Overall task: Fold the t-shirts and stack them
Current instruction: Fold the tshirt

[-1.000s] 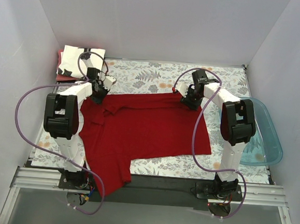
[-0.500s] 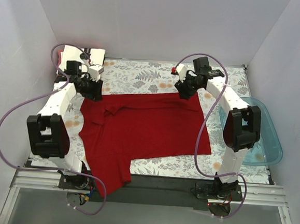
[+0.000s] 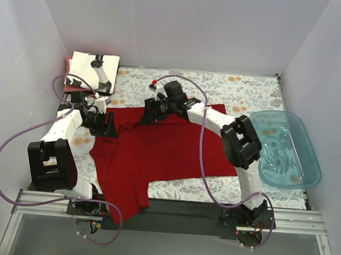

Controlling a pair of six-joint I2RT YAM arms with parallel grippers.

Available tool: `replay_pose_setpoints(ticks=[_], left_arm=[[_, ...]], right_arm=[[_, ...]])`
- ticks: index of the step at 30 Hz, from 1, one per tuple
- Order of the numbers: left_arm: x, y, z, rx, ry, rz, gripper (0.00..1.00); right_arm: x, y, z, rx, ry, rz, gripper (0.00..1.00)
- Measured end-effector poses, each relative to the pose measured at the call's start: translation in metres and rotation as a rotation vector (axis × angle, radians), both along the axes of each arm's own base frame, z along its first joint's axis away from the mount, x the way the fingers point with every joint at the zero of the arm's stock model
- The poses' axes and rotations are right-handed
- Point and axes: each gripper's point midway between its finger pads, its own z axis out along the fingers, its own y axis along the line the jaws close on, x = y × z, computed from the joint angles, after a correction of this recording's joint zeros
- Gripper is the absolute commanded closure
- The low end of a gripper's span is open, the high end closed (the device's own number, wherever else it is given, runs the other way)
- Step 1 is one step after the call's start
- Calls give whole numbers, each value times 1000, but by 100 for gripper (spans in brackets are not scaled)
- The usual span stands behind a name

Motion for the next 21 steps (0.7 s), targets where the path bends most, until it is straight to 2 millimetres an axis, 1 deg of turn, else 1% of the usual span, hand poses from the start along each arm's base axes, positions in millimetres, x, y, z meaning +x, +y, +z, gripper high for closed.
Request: replay_pose_setpoints(ticks=[2,4,6,8,11,14,16,21], left_arm=[[-1,0,-3,-13,18,24,43],[-3,-1,-6,-21,35,38,34],[-3,-2,-8,-29,50,56,33],[-1,-2,-11,-32,51,68,33],[-2,-2,-17,-35,62,86,33],[-3,-3,-23,-40,79,96,33],[-1,-2,-25,-40,78,102,33],[3,0,-26,-28,62,112,34]], right_arm=[[-10,19,-20,3,80,-22,25],[-20,33,-41,-7,157,-48,24],[-26,41,-61,-23,225,-79,24],[-27,44,-72,-31,272,-114,24],[-21,47,-78,-18,321,-165,27],[-15,52,-74,11,345,-203,29],[-10,60,-71,37,359,-218,33],[-12,74,-81,66,413,-229,37]])
